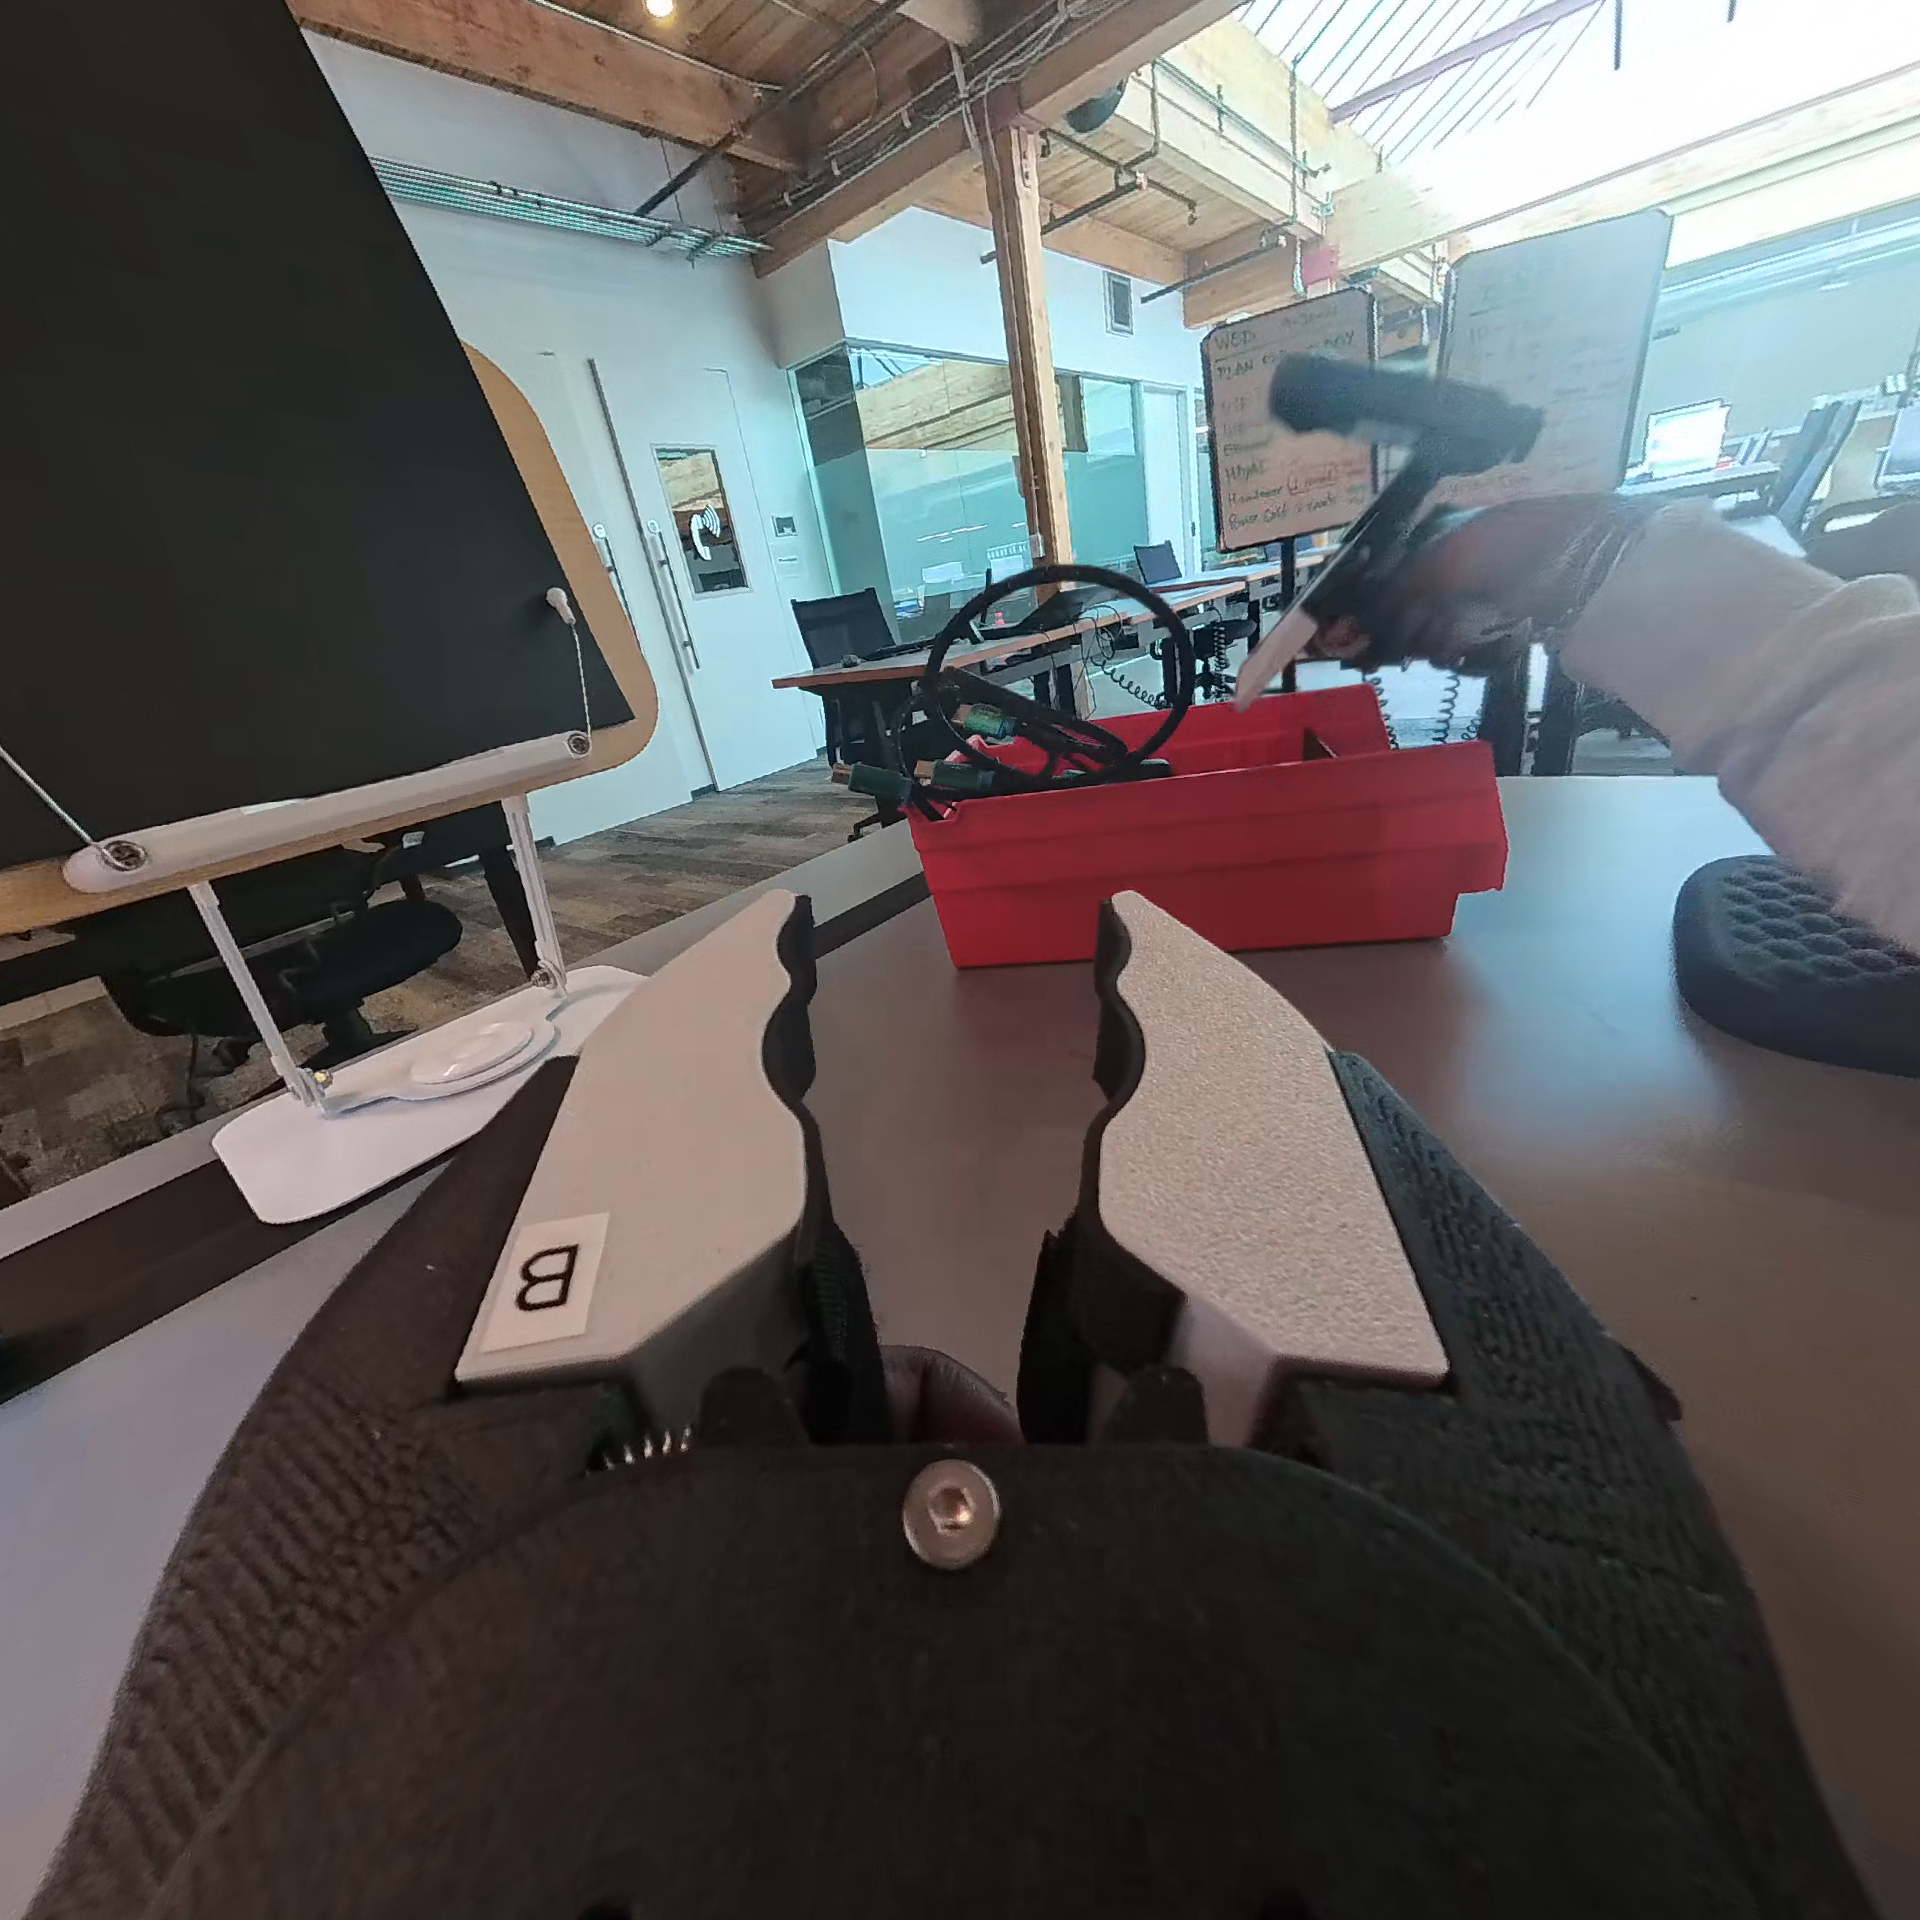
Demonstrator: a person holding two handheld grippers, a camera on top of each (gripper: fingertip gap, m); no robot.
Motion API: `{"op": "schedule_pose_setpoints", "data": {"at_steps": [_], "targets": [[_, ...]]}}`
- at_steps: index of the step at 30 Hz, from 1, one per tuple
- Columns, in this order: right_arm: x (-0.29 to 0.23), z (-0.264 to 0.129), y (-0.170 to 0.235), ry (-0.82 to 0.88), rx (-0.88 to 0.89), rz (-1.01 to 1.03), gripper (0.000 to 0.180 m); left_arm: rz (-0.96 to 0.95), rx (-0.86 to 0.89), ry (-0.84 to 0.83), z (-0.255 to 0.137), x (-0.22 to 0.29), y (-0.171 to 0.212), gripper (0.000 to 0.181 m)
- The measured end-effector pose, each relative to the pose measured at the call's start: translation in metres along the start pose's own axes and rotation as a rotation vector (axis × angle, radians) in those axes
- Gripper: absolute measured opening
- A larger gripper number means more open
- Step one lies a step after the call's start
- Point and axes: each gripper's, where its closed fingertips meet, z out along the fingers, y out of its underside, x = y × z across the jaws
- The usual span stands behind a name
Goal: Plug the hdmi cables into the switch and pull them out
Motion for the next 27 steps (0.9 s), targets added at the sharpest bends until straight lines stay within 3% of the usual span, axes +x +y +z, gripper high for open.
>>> {"op": "schedule_pose_setpoints", "data": {"at_steps": [1, 3, 5, 8, 11, 13, 16, 21, 23, 25, 27], "targets": [[0.013, -0.013, -0.007, 0.059, 0.078, 0.008, 0.086, 0.001, -0.005, 0.001, 0.000, 0.000, 0.001, 0.051], [0.045, -0.038, -0.015, 0.204, 0.215, 0.036, 0.056, 0.002, -0.016, 0.002, 0.001, 0.001, 0.003, 0.051], [0.068, -0.049, -0.007, 0.290, 0.258, 0.051, 0.059, 0.000, -0.020, 0.002, 0.001, 0.001, 0.003, 0.051], [0.097, -0.037, 0.035, 0.370, 0.084, 0.067, 0.064, -0.005, -0.027, 0.001, 0.002, 0.001, 0.005, 0.051], [0.094, -0.015, 0.049, 0.235, 0.070, 0.143, 0.068, -0.005, -0.039, -0.003, 0.002, 0.000, 0.007, 0.051], [0.085, -0.001, 0.052, 0.128, 0.060, 0.181, 0.059, -0.008, -0.043, -0.004, 0.002, 0.000, 0.007, 0.051], [0.075, -0.004, 0.051, 0.078, 0.042, 0.142, 0.023, -0.011, -0.049, -0.003, 0.002, 0.000, 0.008, 0.051], [0.013, -0.016, 0.061, -0.242, -0.066, 0.056, 0.030, -0.008, -0.060, 0.003, 0.003, 0.001, 0.010, 0.051], [0.013, -0.017, 0.041, -0.224, 0.015, 0.083, 0.055, -0.004, -0.061, 0.000, 0.003, 0.001, 0.010, 0.051], [0.011, -0.013, 0.022, -0.230, 0.094, 0.116, 0.062, -0.006, -0.057, 0.000, 0.003, 0.000, 0.009, 0.051], [0.014, 0.000, 0.019, -0.199, 0.062, 0.153, 0.063, -0.010, -0.061, 0.001, 0.003, 0.000, 0.010, 0.051]]}}
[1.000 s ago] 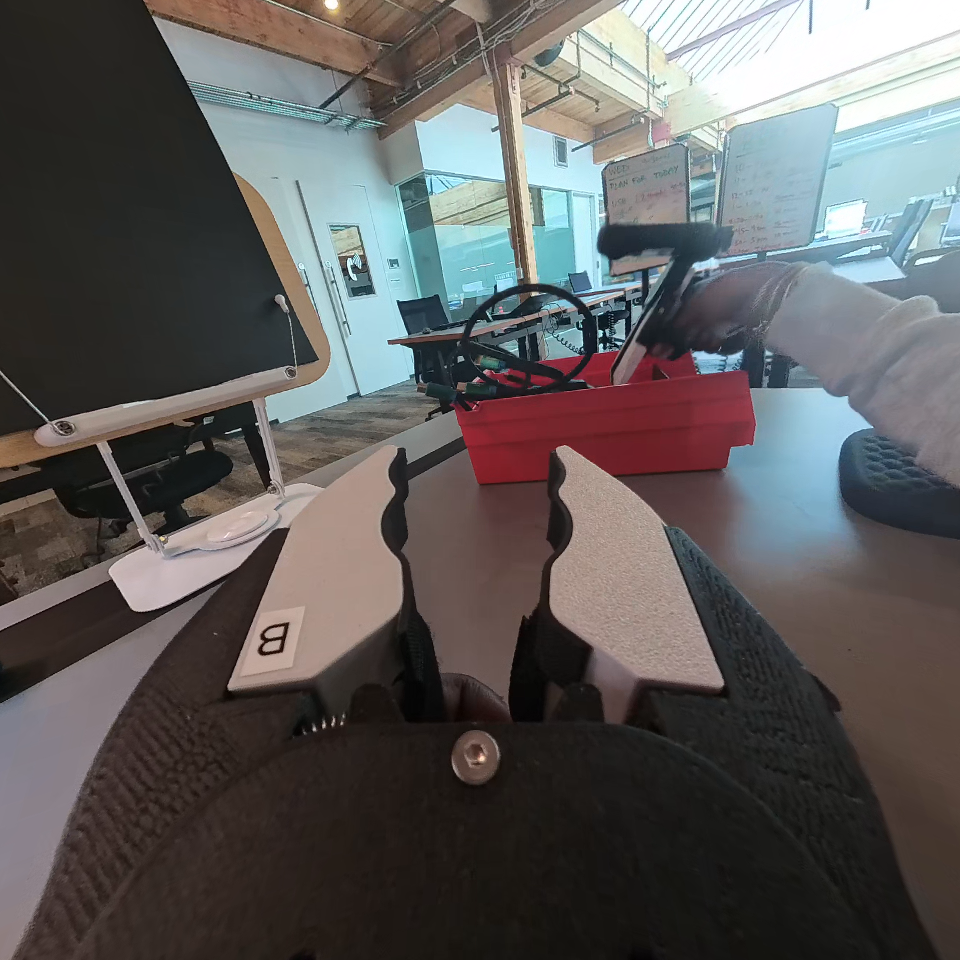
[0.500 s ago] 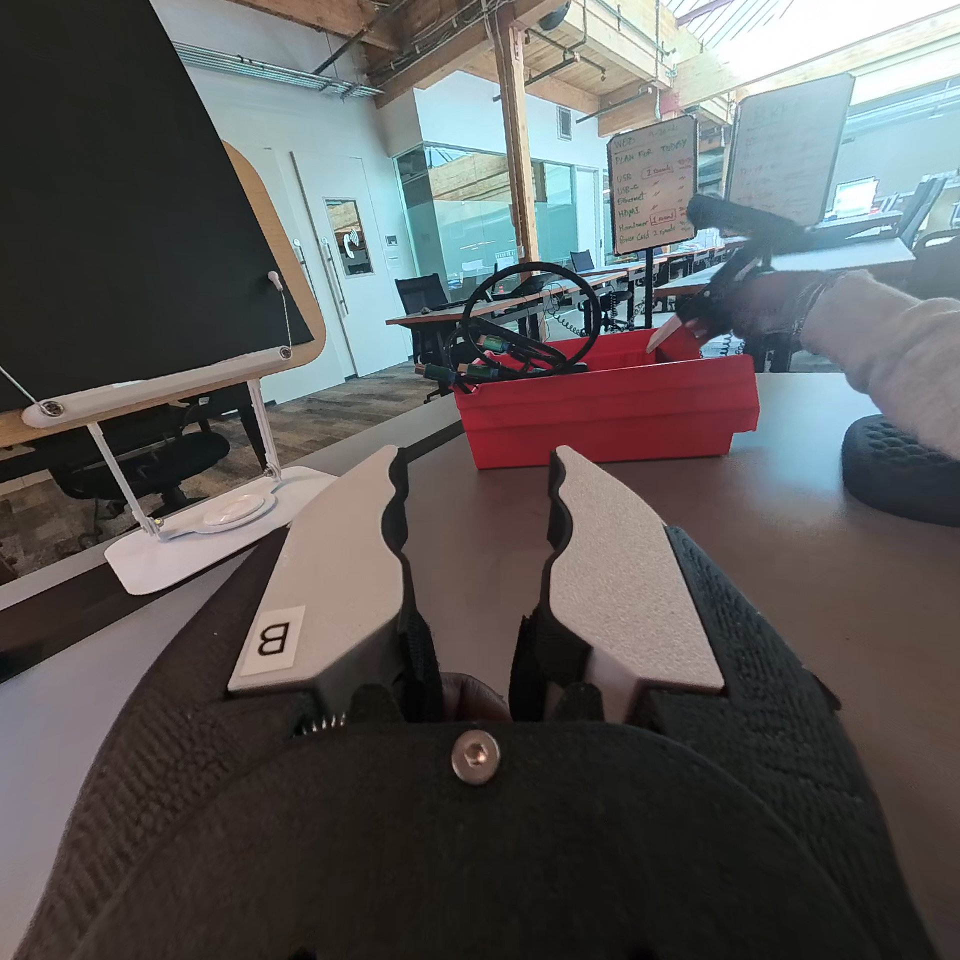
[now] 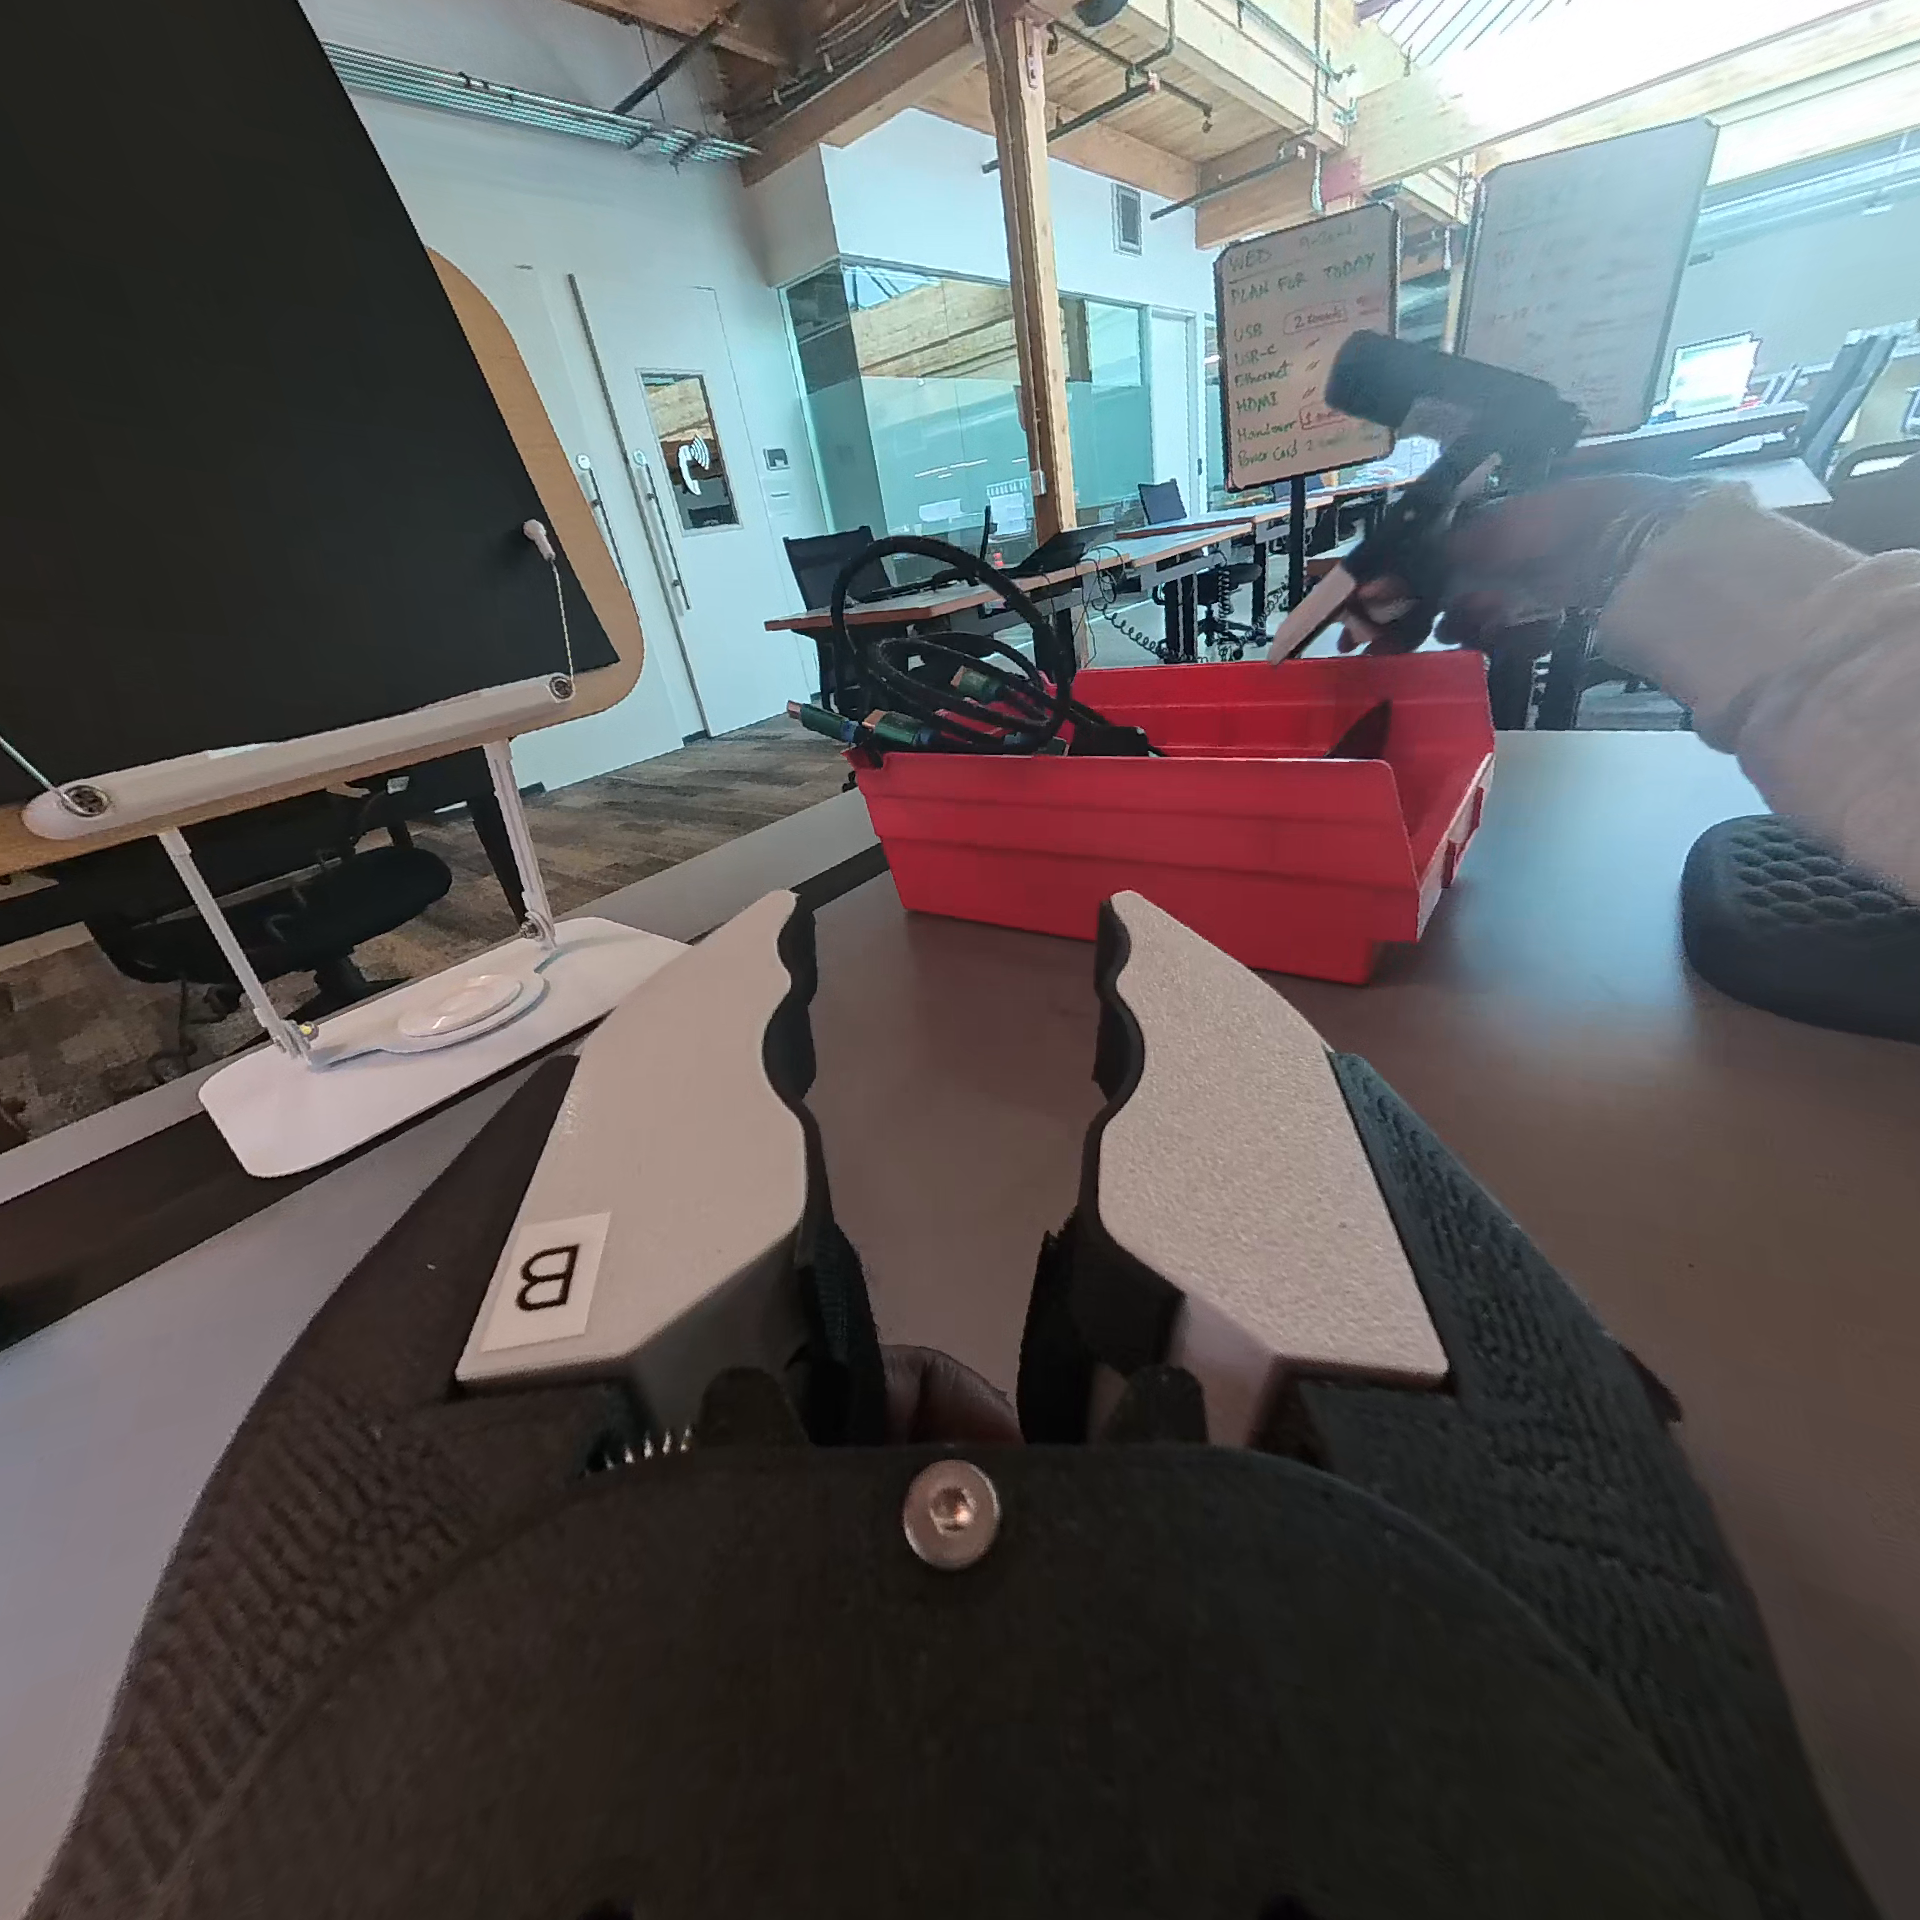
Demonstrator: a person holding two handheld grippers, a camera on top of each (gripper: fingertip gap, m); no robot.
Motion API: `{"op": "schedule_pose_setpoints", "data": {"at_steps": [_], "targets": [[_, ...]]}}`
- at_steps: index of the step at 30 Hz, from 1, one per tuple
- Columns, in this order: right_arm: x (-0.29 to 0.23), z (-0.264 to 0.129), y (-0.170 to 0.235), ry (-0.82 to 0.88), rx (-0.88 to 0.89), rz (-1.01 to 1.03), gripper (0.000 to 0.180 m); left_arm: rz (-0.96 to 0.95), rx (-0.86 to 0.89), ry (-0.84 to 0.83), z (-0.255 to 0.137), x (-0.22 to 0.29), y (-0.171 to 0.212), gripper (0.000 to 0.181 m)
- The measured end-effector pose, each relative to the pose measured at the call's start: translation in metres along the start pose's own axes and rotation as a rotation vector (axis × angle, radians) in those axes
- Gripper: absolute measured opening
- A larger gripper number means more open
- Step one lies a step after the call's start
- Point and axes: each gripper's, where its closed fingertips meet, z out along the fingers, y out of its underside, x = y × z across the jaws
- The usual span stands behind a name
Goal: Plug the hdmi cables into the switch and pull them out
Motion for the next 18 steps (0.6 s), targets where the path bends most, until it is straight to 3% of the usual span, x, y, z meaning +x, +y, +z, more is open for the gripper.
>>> {"op": "schedule_pose_setpoints", "data": {"at_steps": [3, 5, 12, 18], "targets": [[0.008, 0.023, 0.014, 0.060, -0.139, 0.034, 0.050, 0.003, -0.006, 0.001, 0.000, 0.000, 0.001, 0.050], [0.005, 0.033, 0.023, 0.059, -0.216, 0.018, 0.051, 0.003, -0.002, 0.001, 0.000, 0.000, -0.001, 0.050], [-0.003, 0.037, 0.030, 0.184, -0.363, -0.077, 0.036, 0.004, -0.002, 0.004, 0.000, 0.000, -0.001, 0.050], [-0.077, 0.064, 0.033, -0.081, -0.457, -0.097, 0.054, 0.045, 0.074, -0.028, -0.006, -0.004, -0.016, 0.049]]}}
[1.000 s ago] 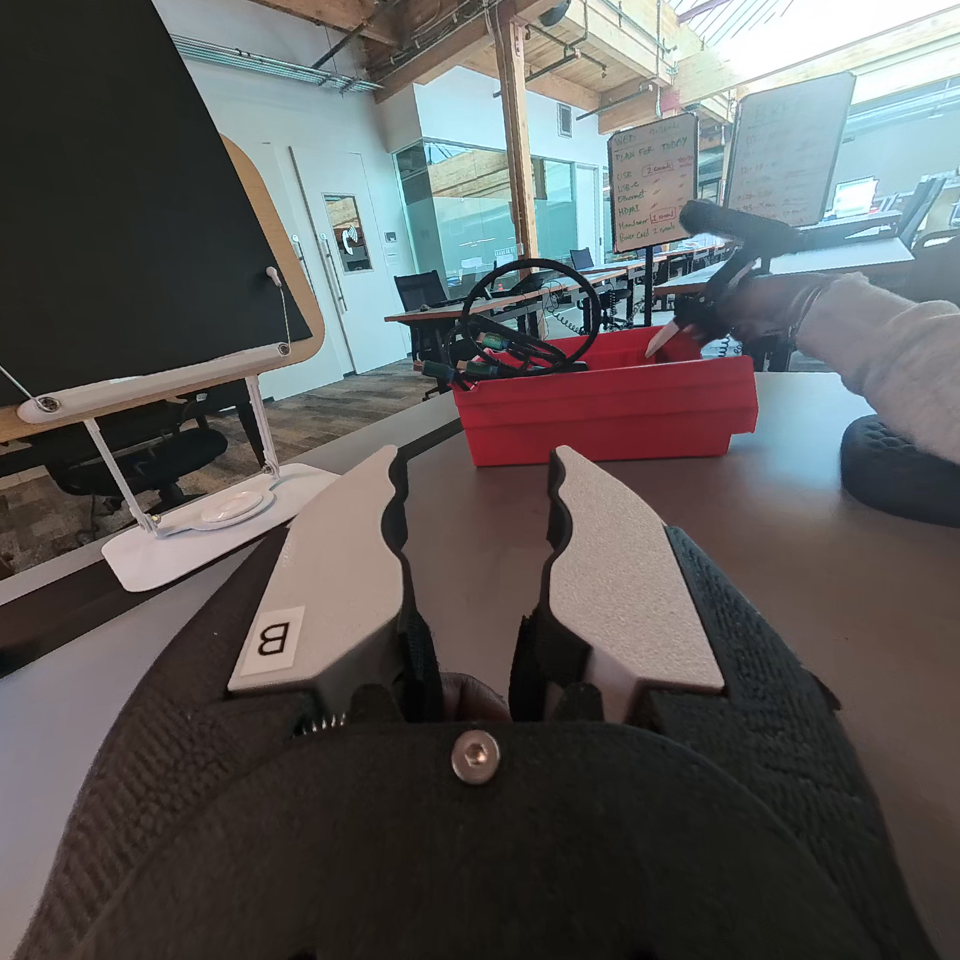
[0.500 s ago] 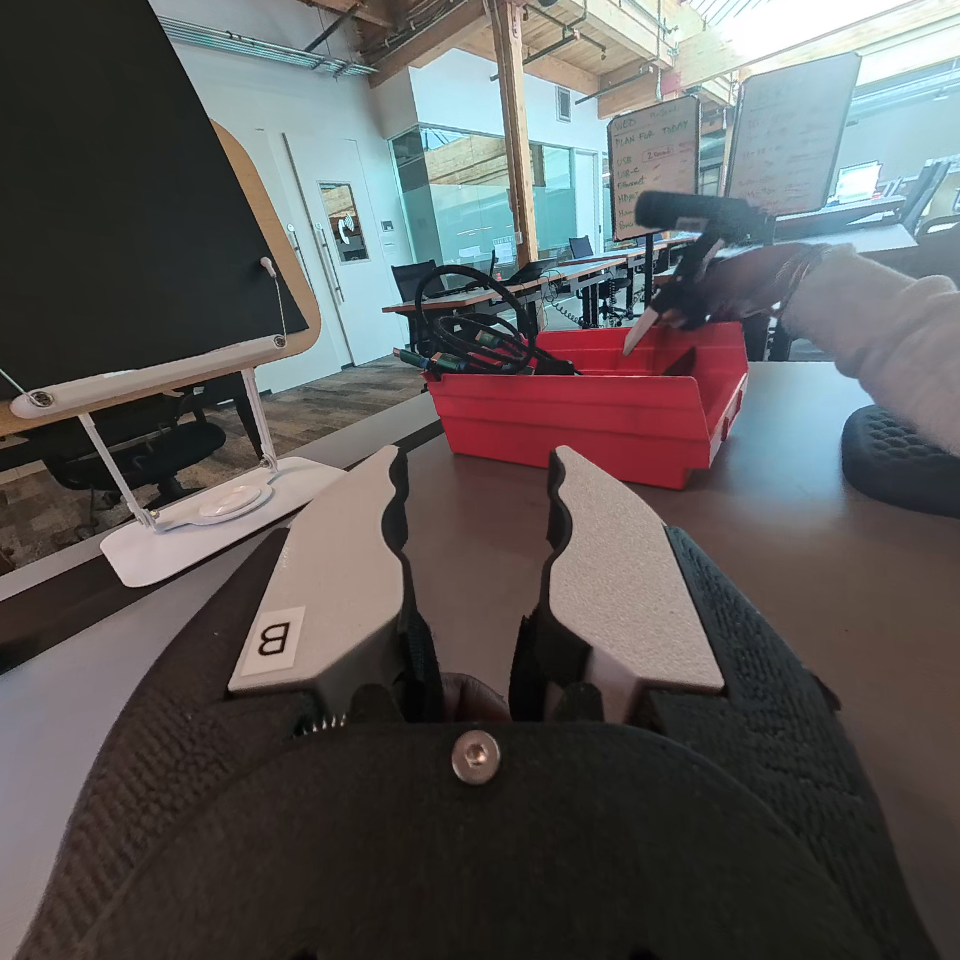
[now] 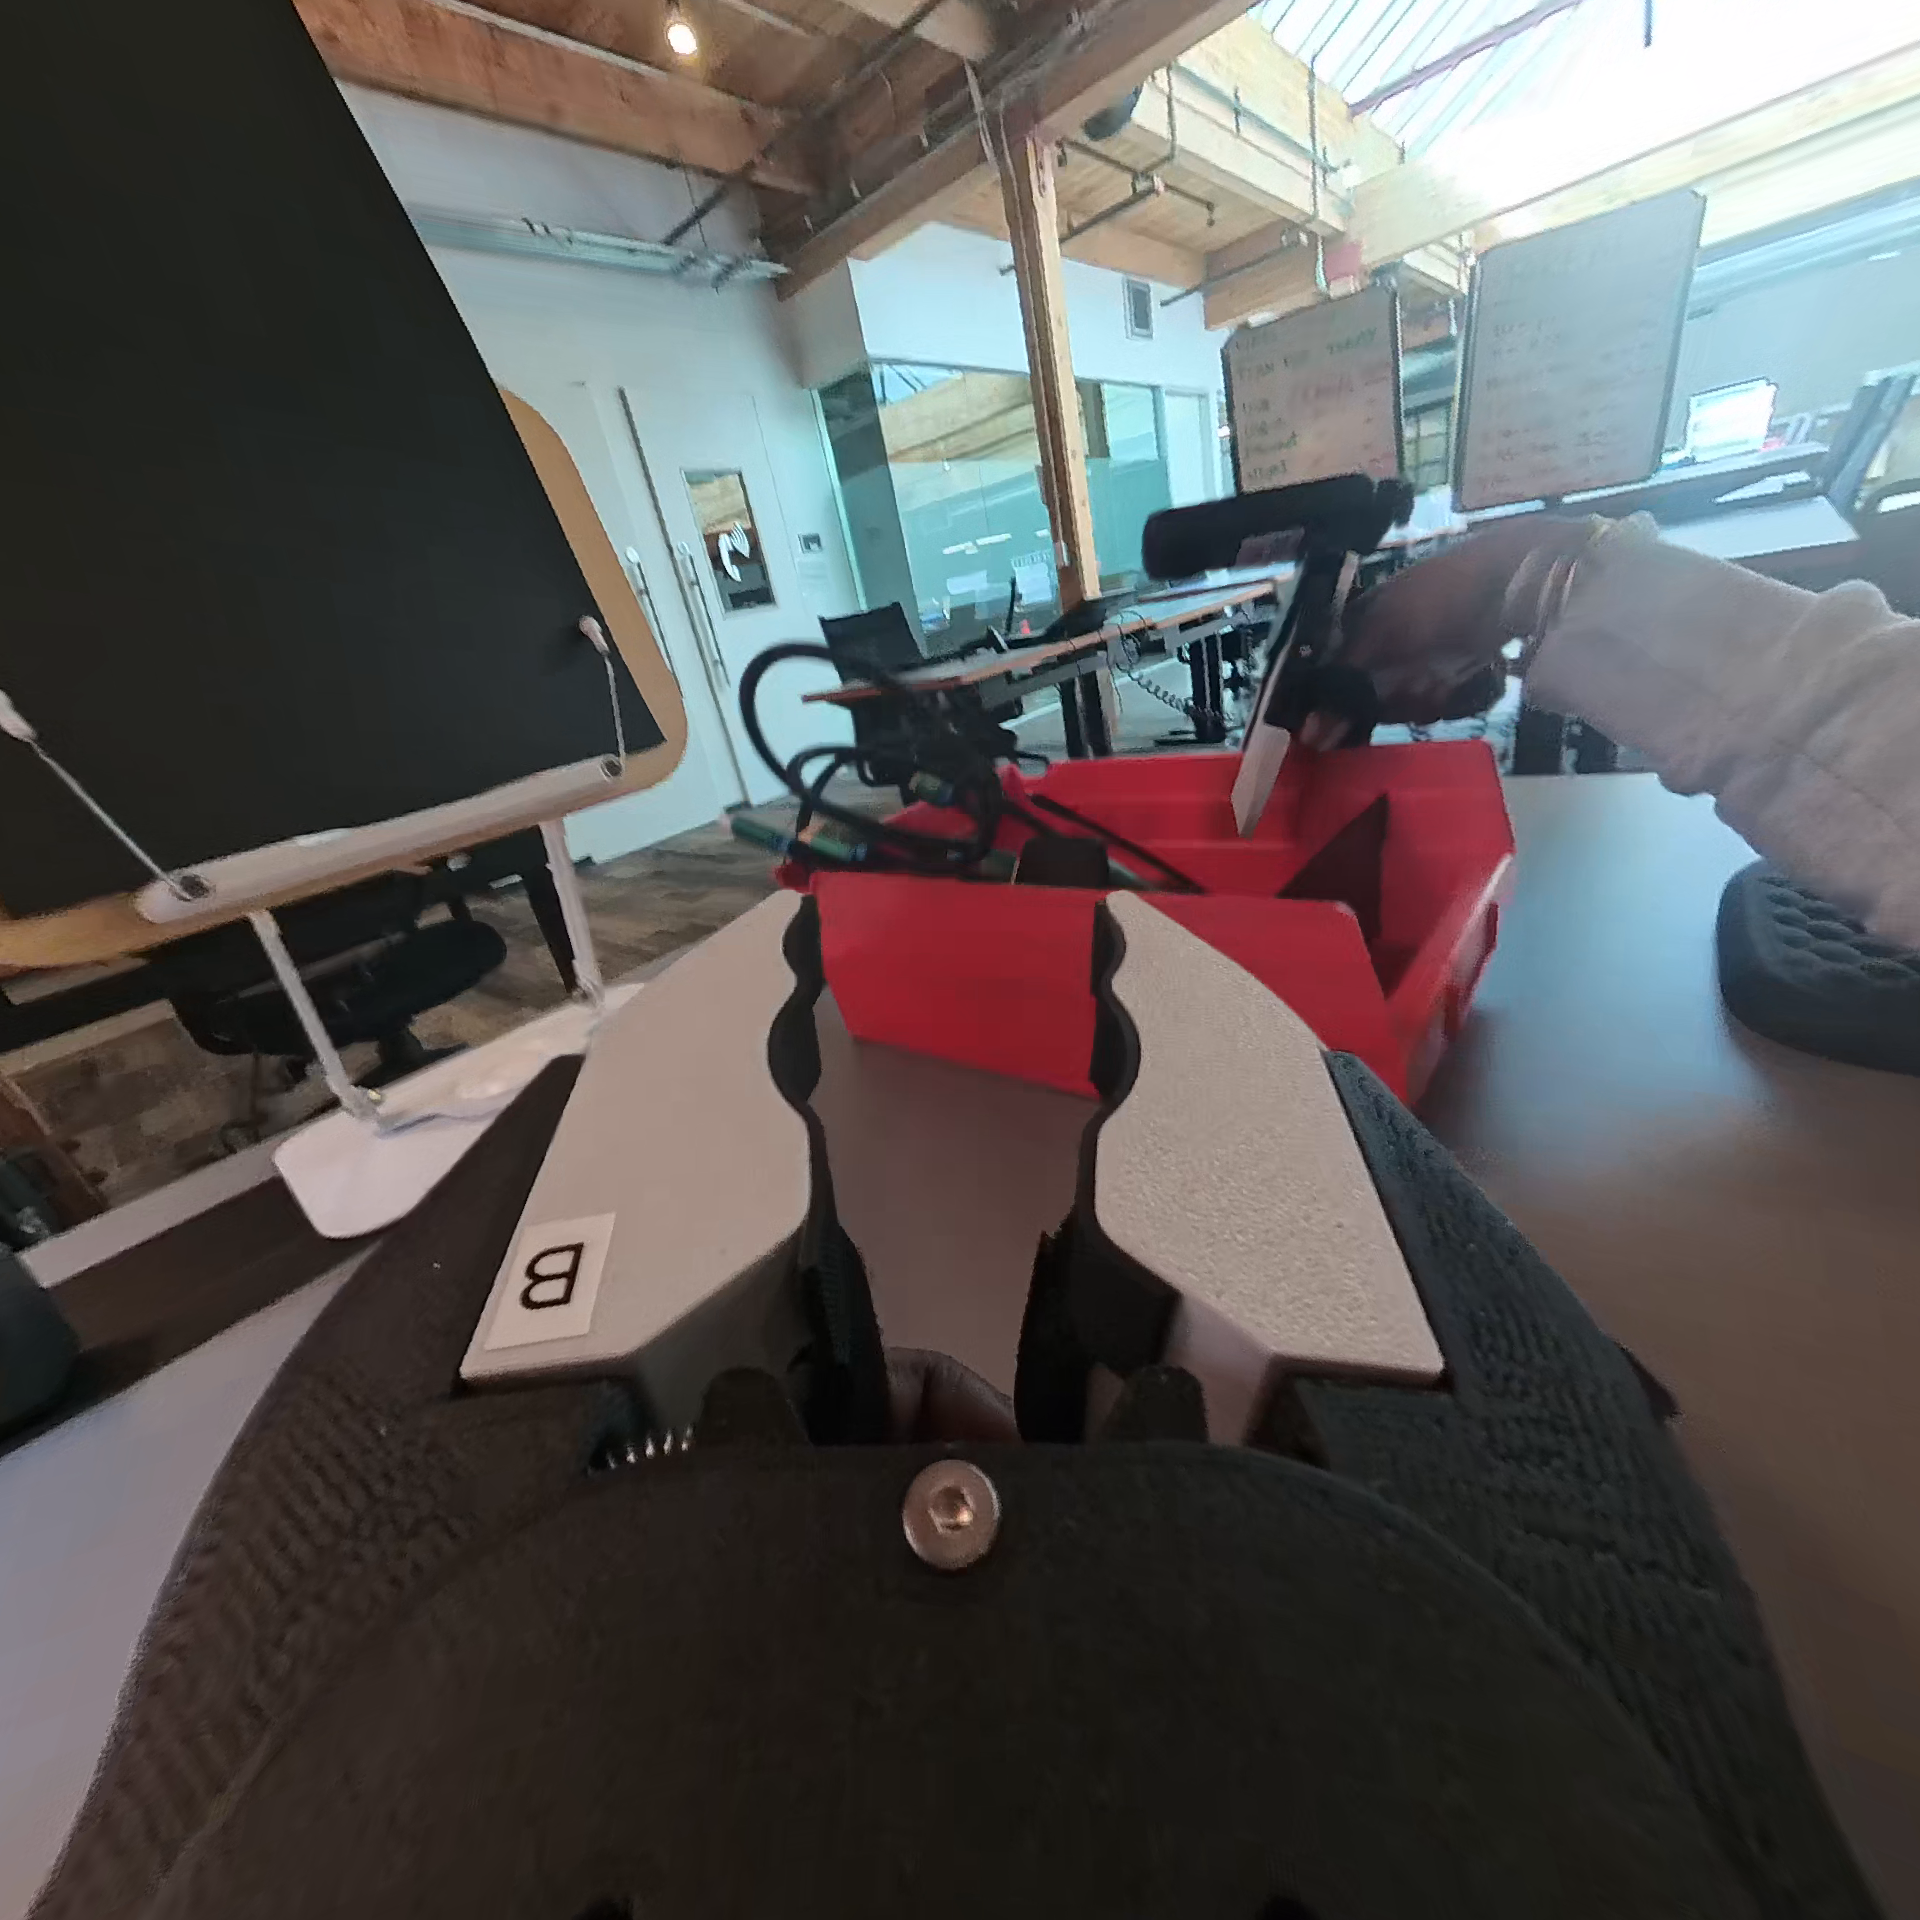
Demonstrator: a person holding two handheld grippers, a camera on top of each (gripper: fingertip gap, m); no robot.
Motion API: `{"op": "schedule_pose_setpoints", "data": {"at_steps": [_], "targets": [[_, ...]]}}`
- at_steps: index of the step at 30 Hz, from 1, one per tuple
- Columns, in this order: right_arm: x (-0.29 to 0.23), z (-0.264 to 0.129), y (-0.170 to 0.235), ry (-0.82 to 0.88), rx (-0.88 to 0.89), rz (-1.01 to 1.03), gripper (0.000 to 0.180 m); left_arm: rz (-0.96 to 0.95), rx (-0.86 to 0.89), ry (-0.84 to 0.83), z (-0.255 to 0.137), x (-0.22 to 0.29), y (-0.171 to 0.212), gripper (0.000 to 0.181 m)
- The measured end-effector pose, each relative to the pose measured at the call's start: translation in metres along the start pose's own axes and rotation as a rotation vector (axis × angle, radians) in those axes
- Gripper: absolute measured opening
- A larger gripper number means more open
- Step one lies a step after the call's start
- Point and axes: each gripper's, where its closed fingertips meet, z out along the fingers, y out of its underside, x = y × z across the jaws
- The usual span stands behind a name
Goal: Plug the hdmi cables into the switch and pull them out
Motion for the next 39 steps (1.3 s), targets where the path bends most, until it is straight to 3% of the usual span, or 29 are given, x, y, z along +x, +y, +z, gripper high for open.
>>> {"op": "schedule_pose_setpoints", "data": {"at_steps": [7, 13, 17, 25, 33, 39], "targets": [[-0.086, 0.040, -0.028, -0.282, -0.019, -0.141, 0.050, 0.177, 0.103, -0.128, -0.028, -0.021, -0.040, 0.046], [-0.162, 0.076, -0.044, -0.484, -0.046, -0.166, 0.064, 0.270, 0.167, -0.259, -0.081, -0.037, -0.078, 0.045], [-0.202, 0.101, -0.064, -0.571, 0.022, -0.117, 0.070, 0.313, 0.196, -0.370, -0.133, -0.053, -0.108, 0.044], [-0.255, 0.134, -0.115, -0.720, 0.390, 0.097, 0.073, 0.345, 0.213, -0.766, -0.277, -0.112, -0.142, 0.042], [-0.302, 0.145, -0.119, -0.911, 0.492, 0.066, 0.073, 0.123, 0.013, -1.005, -0.369, -0.169, -0.095, 0.044], [-0.321, 0.156, -0.128, -0.893, 0.461, -0.006, 0.072, -0.015, -0.325, -1.086, -0.412, -0.215, -0.017, 0.055]]}}
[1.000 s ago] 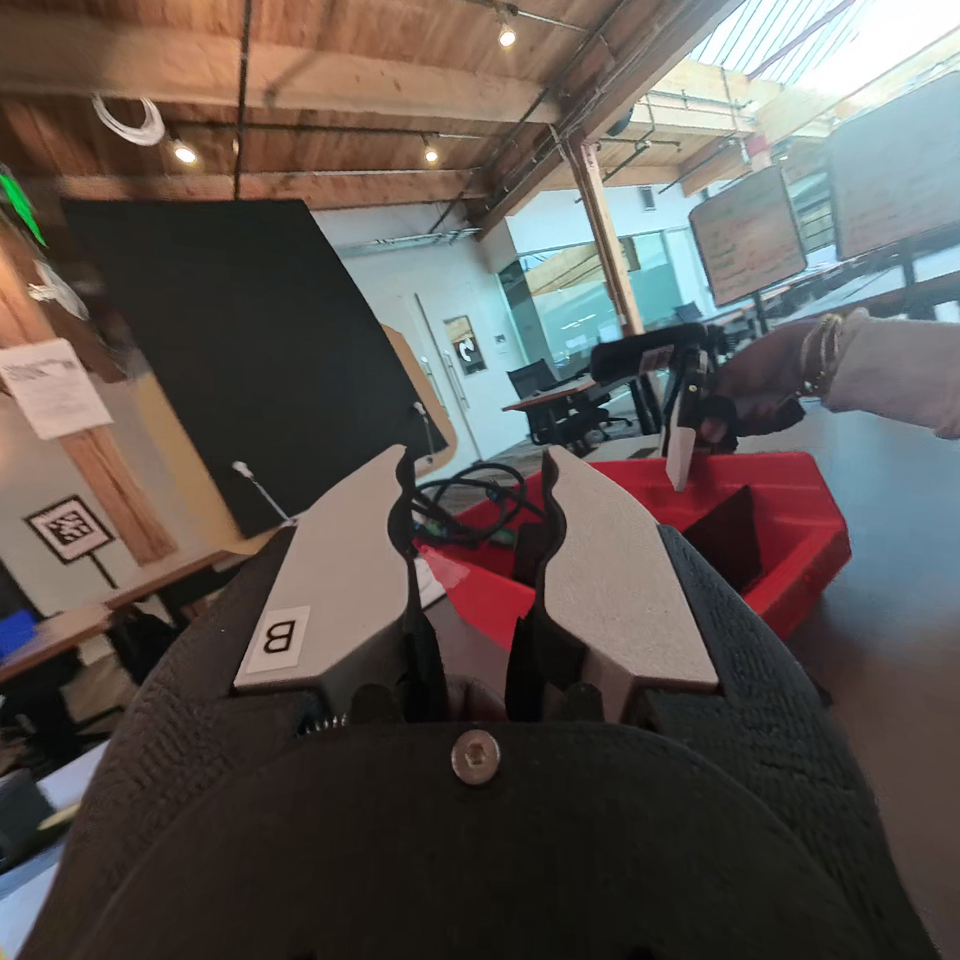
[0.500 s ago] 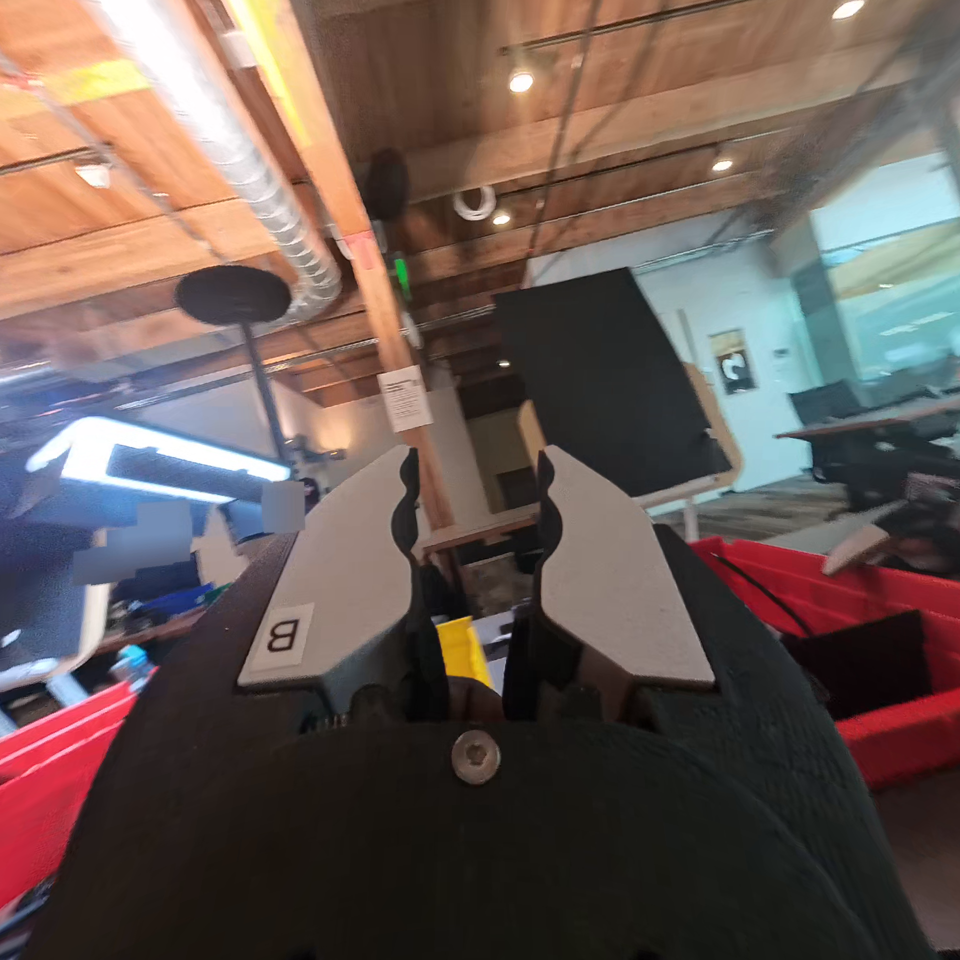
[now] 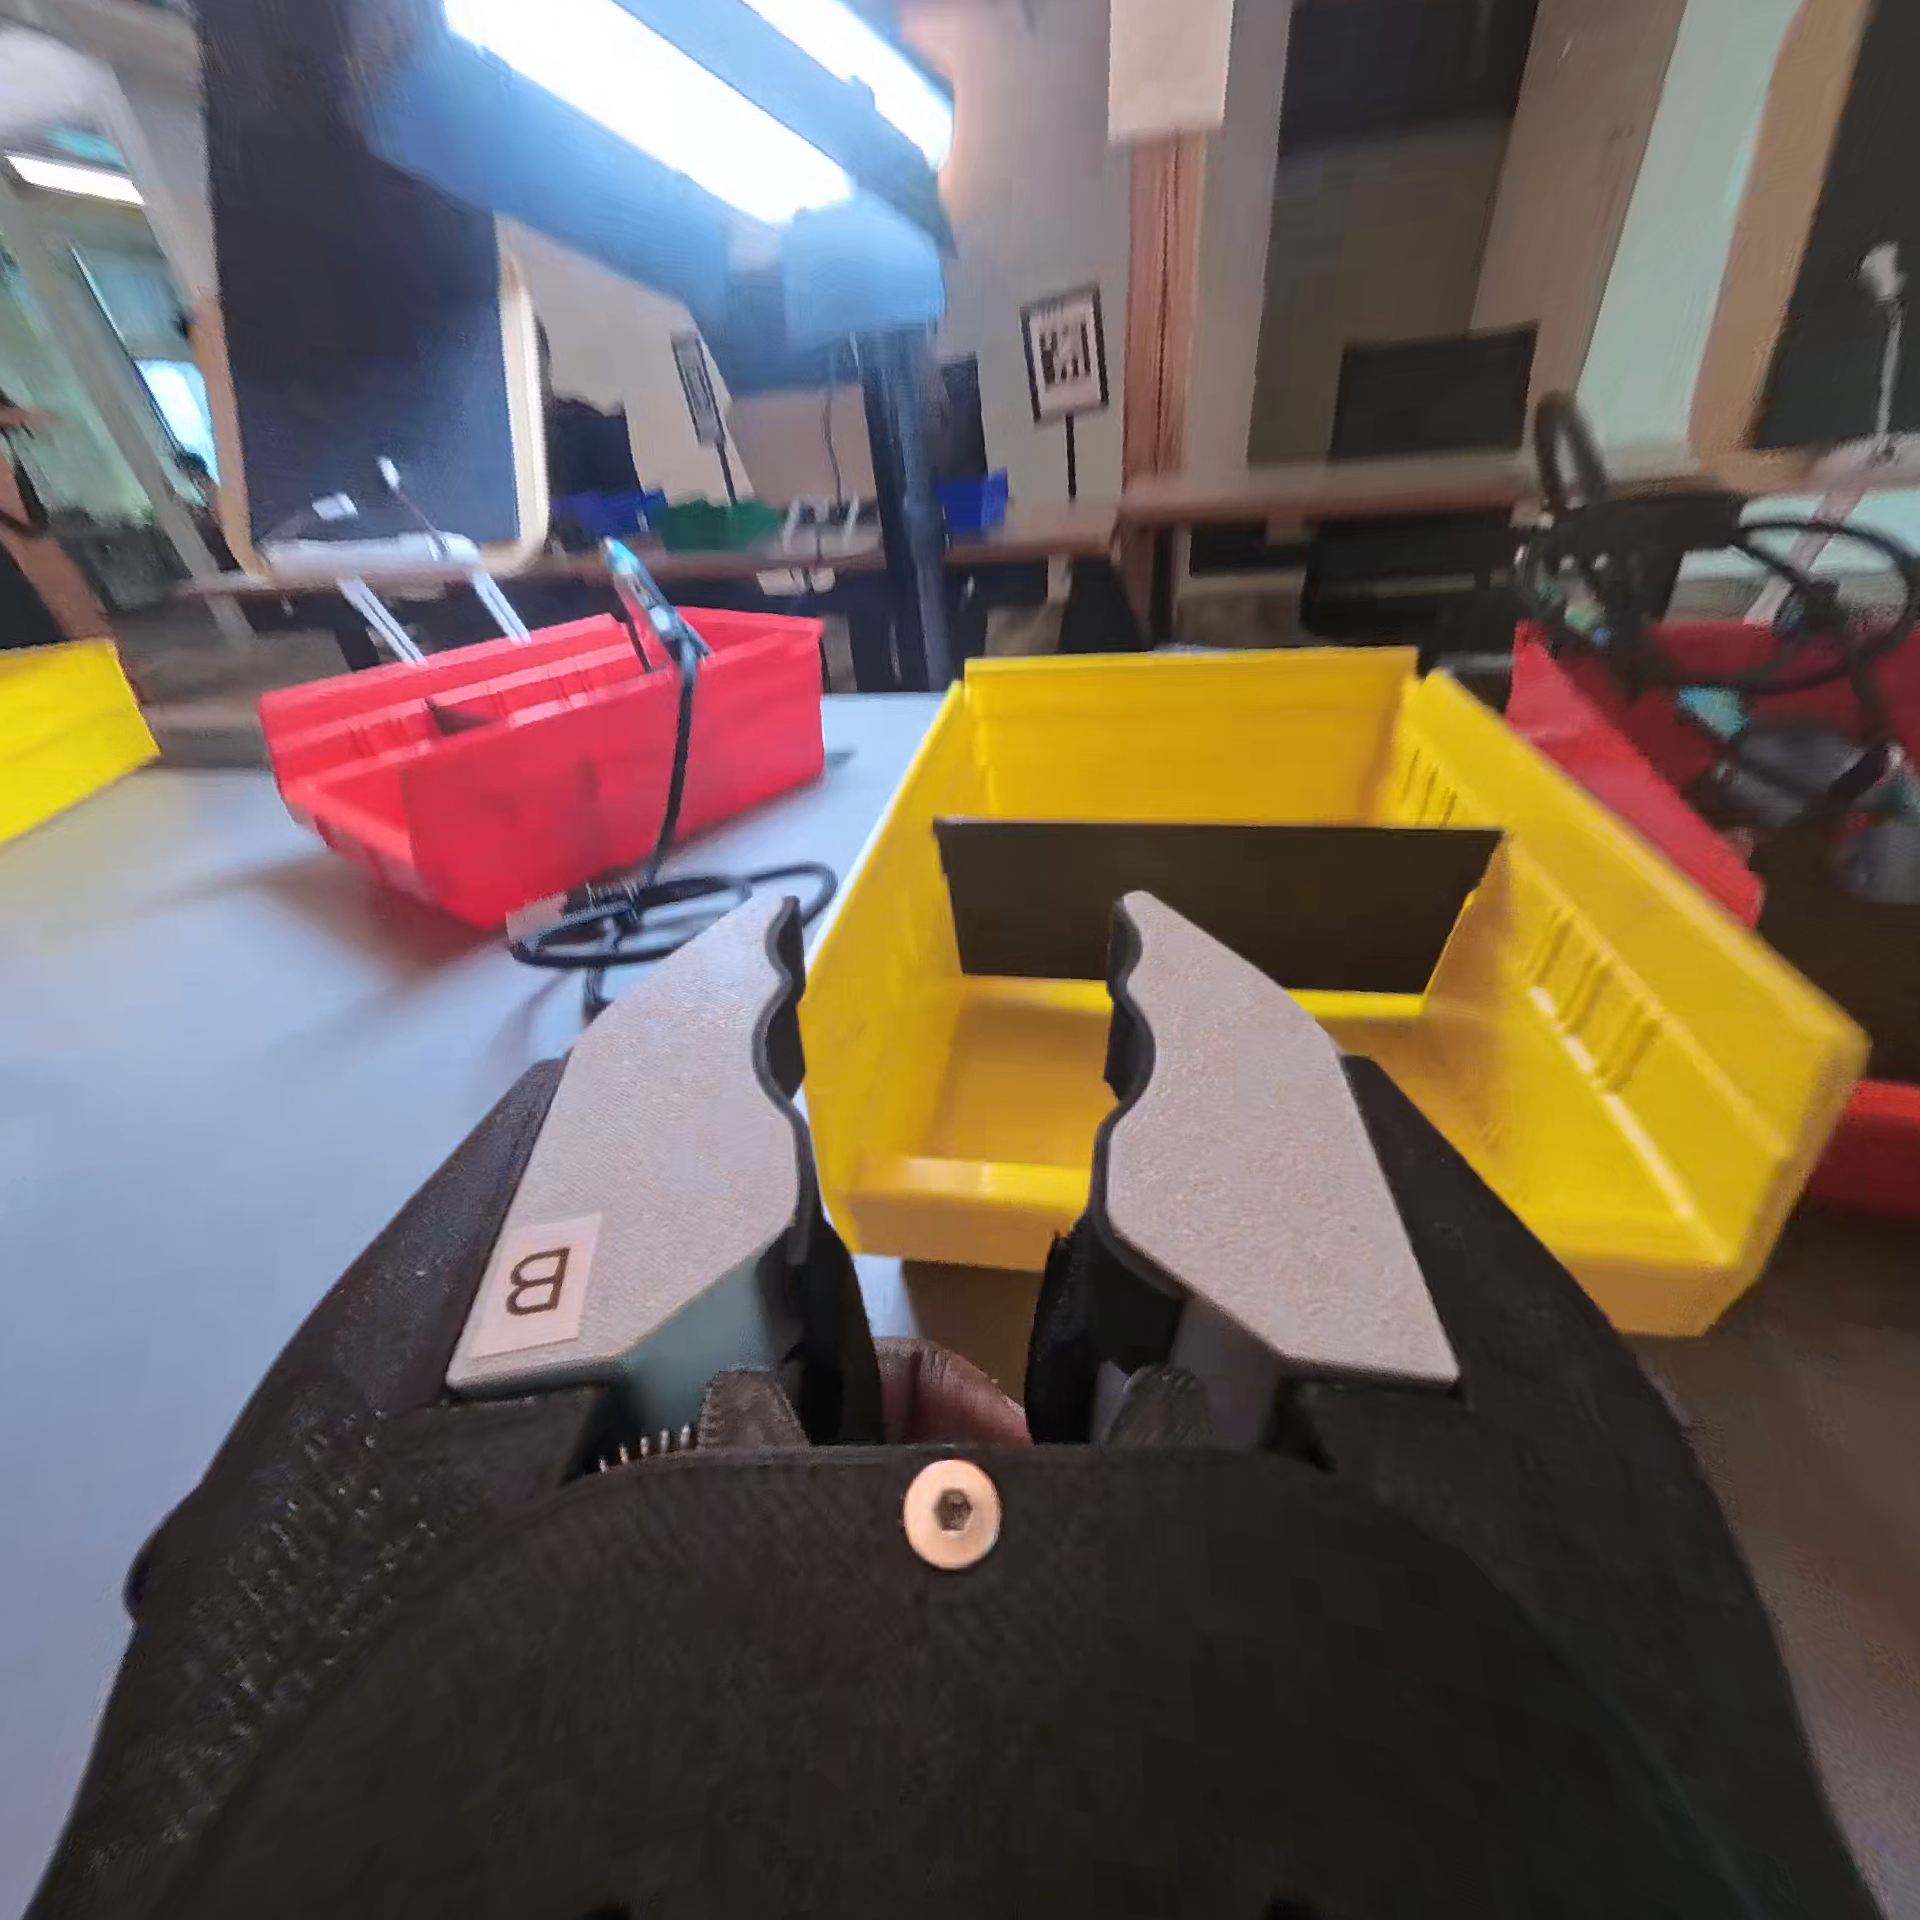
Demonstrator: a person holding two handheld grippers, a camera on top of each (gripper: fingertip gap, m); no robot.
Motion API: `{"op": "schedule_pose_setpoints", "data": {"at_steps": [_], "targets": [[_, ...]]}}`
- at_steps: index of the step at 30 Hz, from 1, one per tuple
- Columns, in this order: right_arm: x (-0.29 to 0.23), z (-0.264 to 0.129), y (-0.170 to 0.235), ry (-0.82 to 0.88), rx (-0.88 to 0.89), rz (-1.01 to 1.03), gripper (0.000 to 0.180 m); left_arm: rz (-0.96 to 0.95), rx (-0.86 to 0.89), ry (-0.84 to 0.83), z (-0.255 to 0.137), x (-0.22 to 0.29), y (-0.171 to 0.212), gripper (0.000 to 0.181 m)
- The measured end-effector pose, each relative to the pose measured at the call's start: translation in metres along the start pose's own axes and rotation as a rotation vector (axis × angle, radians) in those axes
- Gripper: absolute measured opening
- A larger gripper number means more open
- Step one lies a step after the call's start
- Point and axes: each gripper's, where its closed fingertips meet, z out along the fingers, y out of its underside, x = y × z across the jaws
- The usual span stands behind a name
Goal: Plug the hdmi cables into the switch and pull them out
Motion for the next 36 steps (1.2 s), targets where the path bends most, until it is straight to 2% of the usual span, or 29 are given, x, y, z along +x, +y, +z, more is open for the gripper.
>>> {"op": "schedule_pose_setpoints", "data": {"at_steps": [6, 7, 8, 9, 10, 12, 15, 17, 19, 21, 23, 25, 26, 28, 30, 34, 36], "targets": [[0.006, 0.006, -0.009, -0.019, 0.003, -0.014, 0.071, -0.002, -0.189, 0.005, 0.044, -0.031, 0.045, 0.062], [0.007, 0.005, -0.011, -0.010, 0.002, -0.034, 0.071, 0.004, -0.223, 0.012, 0.050, -0.035, 0.053, 0.056], [0.006, 0.004, -0.012, -0.002, 0.004, -0.073, 0.065, 0.020, -0.256, 0.028, 0.054, -0.036, 0.060, 0.038], [0.003, 0.002, -0.015, 0.004, 0.005, -0.125, 0.054, 0.041, -0.285, 0.041, 0.055, -0.036, 0.065, 0.020], [0.000, 0.000, -0.018, 0.025, 0.003, -0.181, 0.046, 0.045, -0.292, 0.065, 0.054, -0.033, 0.067, 0.010], [-0.005, -0.007, -0.030, 0.120, 0.032, -0.329, 0.046, 0.020, -0.273, 0.068, 0.047, -0.029, 0.063, 0.007], [-0.037, -0.016, -0.054, 0.238, 0.167, -0.614, 0.047, 0.029, -0.277, 0.063, 0.022, -0.022, 0.063, 0.003], [-0.072, -0.012, -0.056, 0.265, 0.240, -0.771, 0.057, 0.023, -0.282, 0.031, 0.001, -0.024, 0.065, 0.003], [-0.112, 0.004, -0.042, 0.227, 0.274, -0.881, 0.066, -0.010, -0.288, -0.015, -0.022, -0.031, 0.066, 0.003], [-0.157, 0.032, -0.012, 0.081, 0.276, -0.942, 0.078, -0.080, -0.273, -0.069, -0.044, -0.041, 0.066, 0.002], [-0.196, 0.062, 0.023, -0.082, 0.273, -0.978, 0.075, -0.155, -0.240, -0.121, -0.062, -0.050, 0.067, 0.002], [-0.212, 0.095, 0.057, -0.157, 0.243, -0.999, 0.063, -0.148, -0.219, -0.130, -0.072, -0.054, 0.066, 0.003], [-0.211, 0.114, 0.073, -0.151, 0.195, -0.994, 0.063, -0.126, -0.206, -0.140, -0.074, -0.057, 0.065, 0.009], [-0.197, 0.149, 0.100, -0.114, 0.072, -0.968, 0.067, -0.107, -0.161, -0.166, -0.076, -0.064, 0.061, 0.036], [-0.181, 0.177, 0.116, -0.054, -0.015, -0.930, 0.072, -0.126, -0.092, -0.136, -0.073, -0.062, 0.056, 0.045], [-0.152, 0.217, 0.138, 0.107, -0.170, -0.925, 0.082, -0.106, -0.030, -0.086, -0.063, -0.050, 0.051, 0.045], [-0.142, 0.230, 0.146, 0.148, -0.236, -0.912, 0.081, -0.068, -0.043, -0.102, -0.061, -0.049, 0.053, 0.034]]}}
